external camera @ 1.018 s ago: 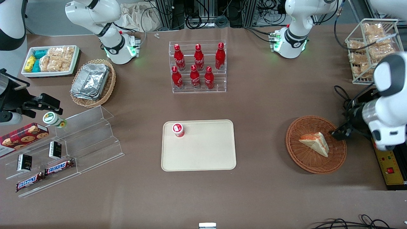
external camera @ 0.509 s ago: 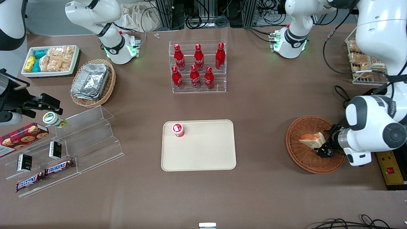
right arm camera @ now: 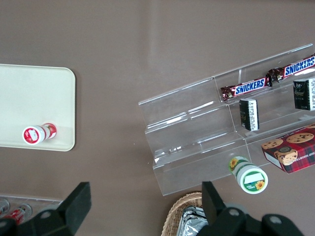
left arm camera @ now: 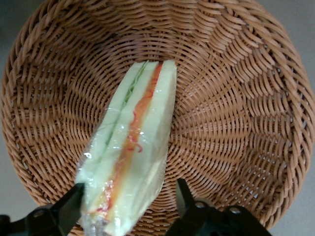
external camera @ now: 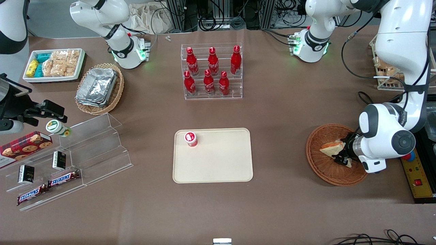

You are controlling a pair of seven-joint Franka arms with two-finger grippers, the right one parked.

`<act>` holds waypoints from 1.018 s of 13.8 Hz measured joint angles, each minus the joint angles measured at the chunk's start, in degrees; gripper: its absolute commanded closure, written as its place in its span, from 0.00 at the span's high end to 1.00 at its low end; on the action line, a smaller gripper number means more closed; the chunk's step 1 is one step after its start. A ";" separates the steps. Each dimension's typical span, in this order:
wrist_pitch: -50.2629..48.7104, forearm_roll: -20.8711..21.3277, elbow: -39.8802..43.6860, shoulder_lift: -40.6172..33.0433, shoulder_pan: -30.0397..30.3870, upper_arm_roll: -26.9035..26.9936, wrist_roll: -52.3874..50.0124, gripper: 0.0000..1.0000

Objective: Place sandwich from basket to tray
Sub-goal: 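Lower the left gripper and close it on the sandwich's edge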

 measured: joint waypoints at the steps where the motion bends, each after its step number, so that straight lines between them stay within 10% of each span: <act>1: 0.05 0.02 0.03 -0.13 0.00 0.00 -0.02 0.98; 14: -22.58 4.51 7.50 -13.67 0.74 -0.04 3.52 1.00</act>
